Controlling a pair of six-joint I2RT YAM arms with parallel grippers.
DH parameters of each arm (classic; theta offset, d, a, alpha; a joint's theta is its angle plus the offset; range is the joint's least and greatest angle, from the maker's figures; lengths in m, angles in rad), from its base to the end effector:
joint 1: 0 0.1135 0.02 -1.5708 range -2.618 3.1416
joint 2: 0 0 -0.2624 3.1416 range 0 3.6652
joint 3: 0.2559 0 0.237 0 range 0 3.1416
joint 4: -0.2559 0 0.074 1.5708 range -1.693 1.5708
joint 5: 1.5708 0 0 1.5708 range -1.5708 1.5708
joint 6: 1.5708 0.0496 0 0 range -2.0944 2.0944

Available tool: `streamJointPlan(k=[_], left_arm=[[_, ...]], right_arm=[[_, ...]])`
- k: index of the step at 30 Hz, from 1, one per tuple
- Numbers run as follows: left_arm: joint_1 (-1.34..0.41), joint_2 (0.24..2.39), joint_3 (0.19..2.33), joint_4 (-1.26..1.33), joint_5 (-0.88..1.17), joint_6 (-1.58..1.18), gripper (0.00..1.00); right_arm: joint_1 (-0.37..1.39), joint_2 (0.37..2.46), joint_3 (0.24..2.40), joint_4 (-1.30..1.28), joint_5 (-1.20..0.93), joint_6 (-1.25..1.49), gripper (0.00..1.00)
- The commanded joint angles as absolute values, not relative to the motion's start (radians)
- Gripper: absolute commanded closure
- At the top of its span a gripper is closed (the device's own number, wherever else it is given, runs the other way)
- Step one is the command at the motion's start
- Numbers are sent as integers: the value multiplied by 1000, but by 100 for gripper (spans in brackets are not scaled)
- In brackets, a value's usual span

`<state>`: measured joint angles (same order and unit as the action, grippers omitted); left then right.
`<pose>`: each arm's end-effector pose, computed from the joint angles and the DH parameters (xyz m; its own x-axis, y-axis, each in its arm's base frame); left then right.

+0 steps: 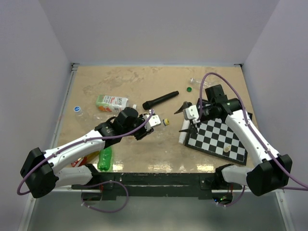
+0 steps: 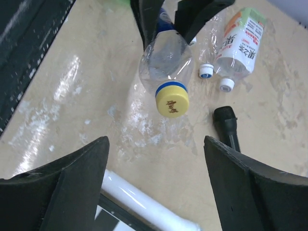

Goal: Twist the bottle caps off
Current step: Unscrew the bottle cap from the plastic bottle.

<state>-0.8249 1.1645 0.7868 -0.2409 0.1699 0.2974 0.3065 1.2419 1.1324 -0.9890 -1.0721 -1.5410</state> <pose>0.1646 -0.1905 0.2545 -0.1367 0.5736 -0.8077 0.8968 0.4179 0.1450 0.1910 0.1061 0.3094 0.4997 -0.3433 -0.7953 -0.8643 -0.2586 -0.4314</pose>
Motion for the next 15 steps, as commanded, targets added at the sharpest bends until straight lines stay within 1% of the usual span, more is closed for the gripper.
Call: streamJointPlan(k=[1,4,6,10,15], left_arm=[[-821,1134,798,-189,150,288,100],[-819,1134,799,-186,143,285,100],[-819,1137,801,-189,140,282,100],[-822,1135,799,-187,123,278,100],[-821,1140,798,-183,110,275,100]], right_arm=[[301,1236,1190,-810,-1144,-1010,18],[301,1320,1265,-928,-1149,-974,19],[301,1370,1305,-969,-1114,-922,20],[301,1407,1298,-917,-1072,-784,20],[301,1408,1256,-828,-1117,-652,18]])
